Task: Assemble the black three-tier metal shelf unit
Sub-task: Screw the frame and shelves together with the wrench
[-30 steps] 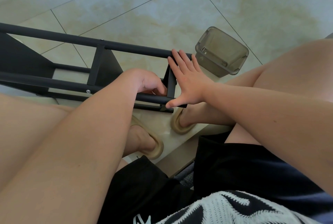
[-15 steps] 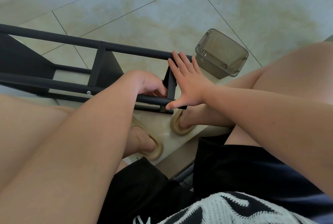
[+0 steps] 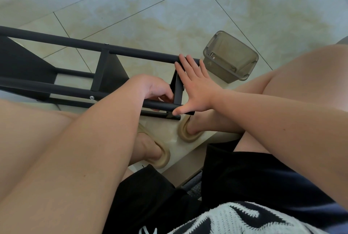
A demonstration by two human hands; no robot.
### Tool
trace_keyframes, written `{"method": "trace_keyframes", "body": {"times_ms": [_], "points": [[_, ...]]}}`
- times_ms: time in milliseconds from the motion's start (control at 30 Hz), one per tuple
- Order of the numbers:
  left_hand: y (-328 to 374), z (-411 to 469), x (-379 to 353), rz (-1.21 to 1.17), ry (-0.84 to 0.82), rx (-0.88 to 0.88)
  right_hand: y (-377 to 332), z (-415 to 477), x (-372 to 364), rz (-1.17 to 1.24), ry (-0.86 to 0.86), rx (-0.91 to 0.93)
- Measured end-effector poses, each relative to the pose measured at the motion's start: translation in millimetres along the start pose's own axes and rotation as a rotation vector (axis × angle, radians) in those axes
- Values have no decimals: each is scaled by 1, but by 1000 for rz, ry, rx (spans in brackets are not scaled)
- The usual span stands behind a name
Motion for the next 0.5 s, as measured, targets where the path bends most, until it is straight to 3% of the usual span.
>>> {"method": "trace_keyframes", "body": {"times_ms": [500], "points": [[1,-4,-2,-14,1,-5,-2,-1,1,1,-2,-6]]}}
Point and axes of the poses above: each hand's wrist, its own z-axis towards the middle knuckle, its own x-axis out of the back of the hand, y = z × x, the point moved 5 cm from there along z, towards the middle knuckle, and after that the axes turned 8 degrees about x, right-handed, at the moved point
